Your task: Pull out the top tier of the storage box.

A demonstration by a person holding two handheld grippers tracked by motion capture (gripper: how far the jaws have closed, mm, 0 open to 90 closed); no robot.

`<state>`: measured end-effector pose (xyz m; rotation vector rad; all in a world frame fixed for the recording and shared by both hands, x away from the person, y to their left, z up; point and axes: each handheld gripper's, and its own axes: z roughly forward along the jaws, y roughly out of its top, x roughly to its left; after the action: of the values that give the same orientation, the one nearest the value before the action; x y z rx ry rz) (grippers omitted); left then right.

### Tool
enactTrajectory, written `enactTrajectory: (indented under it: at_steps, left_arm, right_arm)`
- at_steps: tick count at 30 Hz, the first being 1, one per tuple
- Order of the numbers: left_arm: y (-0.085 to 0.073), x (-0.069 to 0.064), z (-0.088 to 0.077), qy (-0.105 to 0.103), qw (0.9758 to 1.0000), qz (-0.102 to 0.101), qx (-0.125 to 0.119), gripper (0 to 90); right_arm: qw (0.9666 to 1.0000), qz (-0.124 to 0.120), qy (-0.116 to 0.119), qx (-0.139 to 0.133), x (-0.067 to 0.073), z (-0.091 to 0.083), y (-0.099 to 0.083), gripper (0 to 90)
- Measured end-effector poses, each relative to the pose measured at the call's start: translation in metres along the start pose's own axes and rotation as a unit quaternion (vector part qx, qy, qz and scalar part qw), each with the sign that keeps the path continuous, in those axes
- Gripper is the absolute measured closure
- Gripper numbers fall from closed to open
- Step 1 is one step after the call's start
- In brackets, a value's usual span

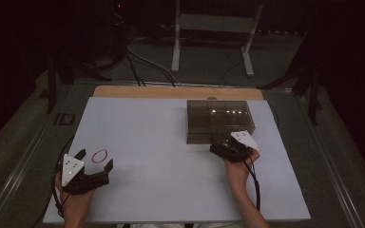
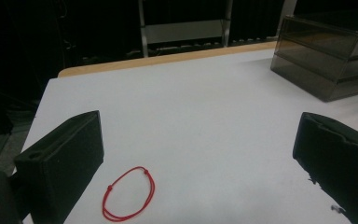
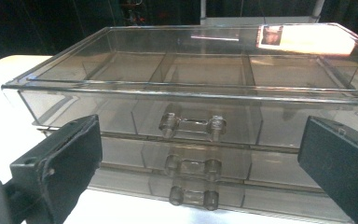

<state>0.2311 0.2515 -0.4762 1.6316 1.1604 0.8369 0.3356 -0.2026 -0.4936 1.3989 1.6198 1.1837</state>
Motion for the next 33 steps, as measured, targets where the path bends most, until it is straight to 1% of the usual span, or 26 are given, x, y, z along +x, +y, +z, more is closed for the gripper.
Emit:
enactTrajectory:
  at_steps: [9, 10, 13, 16, 19, 20, 26, 31, 32, 33]
  left_arm:
    - [0.0, 0.0, 0.0, 0.0, 1.0, 0.003, 0.001, 3.4]
    - [0.0, 0.0, 0.0, 0.0, 1.0, 0.003, 0.001, 3.4]
    - [0.0, 0.0, 0.0, 0.002, 1.0, 0.001, 0.0, 3.4]
    - [0.0, 0.0, 0.0, 0.002, 1.0, 0.001, 0.0, 3.4]
    - [0.0, 0.0, 0.0, 0.002, 1.0, 0.001, 0.0, 3.4]
    - [0.0, 0.0, 0.0, 0.002, 1.0, 0.001, 0.0, 3.4]
    - [0.0, 0.0, -0.001, 0.002, 1.0, 0.002, 0.001, 3.4]
    - [0.0, 0.0, -0.001, 0.002, 1.0, 0.001, 0.001, 3.4]
    - [0.0, 0.0, -0.001, 0.002, 1.0, 0.001, 0.001, 3.4]
    - [0.0, 0.0, -0.001, 0.002, 1.0, 0.002, 0.001, 3.4]
  right_arm:
    - [1.0, 0.0, -0.008, 0.002, 0.004, 0.004, -0.002, 0.4]
    - [0.9999, 0.0, -0.011, 0.001, 0.005, 0.004, -0.003, 2.9]
    - [0.9999, 0.003, -0.015, -0.001, 0.005, 0.004, -0.003, 3.7]
    - [0.9997, 0.003, -0.023, -0.002, 0.006, 0.004, -0.003, 6.6]
    - [0.9993, 0.001, -0.036, -0.006, 0.008, 0.003, -0.004, 14.3]
    - [0.9992, 0.0, -0.04, -0.009, 0.009, 0.003, -0.004, 15.3]
    - [0.9988, -0.002, -0.048, -0.011, 0.013, 0.002, -0.004, 25.6]
    - [0.9984, 0.0, -0.057, -0.008, 0.014, 0.003, -0.005, 38.8]
    - [0.9984, 0.0, -0.057, -0.008, 0.014, 0.003, -0.005, 38.8]
    - [0.9983, 0.001, -0.057, -0.009, 0.014, 0.002, -0.005, 41.0]
